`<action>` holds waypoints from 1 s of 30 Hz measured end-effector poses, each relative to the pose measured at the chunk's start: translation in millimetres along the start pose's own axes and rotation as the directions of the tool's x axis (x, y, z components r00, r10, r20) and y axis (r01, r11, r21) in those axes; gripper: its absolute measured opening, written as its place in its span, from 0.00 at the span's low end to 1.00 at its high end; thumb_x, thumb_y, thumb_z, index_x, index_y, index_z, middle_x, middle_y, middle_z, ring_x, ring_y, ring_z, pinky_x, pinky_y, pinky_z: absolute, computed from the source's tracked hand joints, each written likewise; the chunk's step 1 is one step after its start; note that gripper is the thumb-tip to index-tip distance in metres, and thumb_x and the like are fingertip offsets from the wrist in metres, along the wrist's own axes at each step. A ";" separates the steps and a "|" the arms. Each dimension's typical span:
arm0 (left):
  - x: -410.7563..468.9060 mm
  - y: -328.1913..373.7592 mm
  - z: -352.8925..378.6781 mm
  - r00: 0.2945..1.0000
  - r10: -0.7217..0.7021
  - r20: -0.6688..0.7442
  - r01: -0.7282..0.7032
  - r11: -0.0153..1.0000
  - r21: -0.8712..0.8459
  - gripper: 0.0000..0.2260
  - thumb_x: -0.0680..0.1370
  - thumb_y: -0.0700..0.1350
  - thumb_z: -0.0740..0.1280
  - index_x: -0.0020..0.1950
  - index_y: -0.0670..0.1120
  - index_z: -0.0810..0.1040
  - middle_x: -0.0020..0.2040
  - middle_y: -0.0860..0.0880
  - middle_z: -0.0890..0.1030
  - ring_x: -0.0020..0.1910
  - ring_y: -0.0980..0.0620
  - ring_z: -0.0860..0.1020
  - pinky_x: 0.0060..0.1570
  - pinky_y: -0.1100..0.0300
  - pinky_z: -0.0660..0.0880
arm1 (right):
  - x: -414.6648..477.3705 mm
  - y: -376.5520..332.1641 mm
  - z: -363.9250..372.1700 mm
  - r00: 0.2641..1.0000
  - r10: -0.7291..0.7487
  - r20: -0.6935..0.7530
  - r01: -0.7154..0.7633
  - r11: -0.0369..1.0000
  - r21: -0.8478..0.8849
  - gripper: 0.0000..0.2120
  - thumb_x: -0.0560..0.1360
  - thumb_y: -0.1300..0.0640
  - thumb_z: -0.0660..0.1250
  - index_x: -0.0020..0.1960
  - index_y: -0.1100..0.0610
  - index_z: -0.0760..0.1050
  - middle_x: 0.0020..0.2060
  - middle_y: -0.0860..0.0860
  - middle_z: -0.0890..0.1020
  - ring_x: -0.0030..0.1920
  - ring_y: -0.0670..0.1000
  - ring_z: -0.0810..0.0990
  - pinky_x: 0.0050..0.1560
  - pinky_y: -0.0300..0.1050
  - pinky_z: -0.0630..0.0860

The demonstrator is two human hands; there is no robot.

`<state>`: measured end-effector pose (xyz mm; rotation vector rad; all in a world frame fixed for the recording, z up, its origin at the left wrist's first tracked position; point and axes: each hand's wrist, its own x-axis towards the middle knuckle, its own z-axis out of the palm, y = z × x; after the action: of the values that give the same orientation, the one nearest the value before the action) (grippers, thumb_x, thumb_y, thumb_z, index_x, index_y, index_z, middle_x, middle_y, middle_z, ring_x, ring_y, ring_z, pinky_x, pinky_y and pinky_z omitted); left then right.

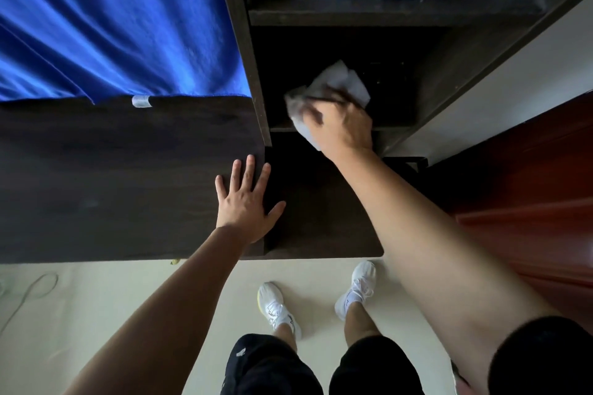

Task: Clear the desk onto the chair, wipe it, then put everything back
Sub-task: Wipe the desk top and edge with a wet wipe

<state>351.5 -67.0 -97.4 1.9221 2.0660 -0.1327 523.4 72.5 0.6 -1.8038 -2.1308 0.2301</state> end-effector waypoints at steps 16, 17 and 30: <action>4.7 -0.7 -1.1 1.000 -0.005 -0.021 0.005 1.000 0.003 0.40 0.73 0.72 0.52 0.80 0.57 0.47 0.82 0.50 0.44 0.80 0.45 0.42 0.75 0.35 0.46 | 42.7 -15.0 17.5 0.991 -0.041 0.126 0.044 0.999 -0.019 0.18 0.75 0.37 0.62 0.54 0.43 0.84 0.58 0.48 0.84 0.63 0.54 0.79 0.61 0.45 0.73; 4.2 -1.6 -1.0 1.000 0.001 -0.023 -0.001 1.000 0.005 0.39 0.73 0.72 0.52 0.80 0.57 0.46 0.82 0.50 0.44 0.80 0.45 0.42 0.75 0.35 0.46 | 45.1 -0.9 13.2 0.994 -0.019 0.105 0.024 0.999 -0.045 0.17 0.75 0.36 0.62 0.56 0.42 0.83 0.58 0.49 0.83 0.61 0.55 0.80 0.59 0.46 0.74; 4.4 3.7 -3.3 1.000 -0.023 -0.014 0.023 0.999 -0.026 0.39 0.74 0.72 0.51 0.81 0.57 0.47 0.82 0.50 0.43 0.80 0.45 0.41 0.75 0.35 0.45 | 21.5 64.7 -9.4 0.981 0.180 0.078 -0.160 0.963 -0.216 0.23 0.82 0.39 0.54 0.71 0.50 0.72 0.70 0.61 0.73 0.68 0.64 0.73 0.64 0.58 0.73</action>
<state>354.4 -61.5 -95.1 1.8902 2.0889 -0.0977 583.6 104.4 -9.2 -2.1406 -2.1340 0.1412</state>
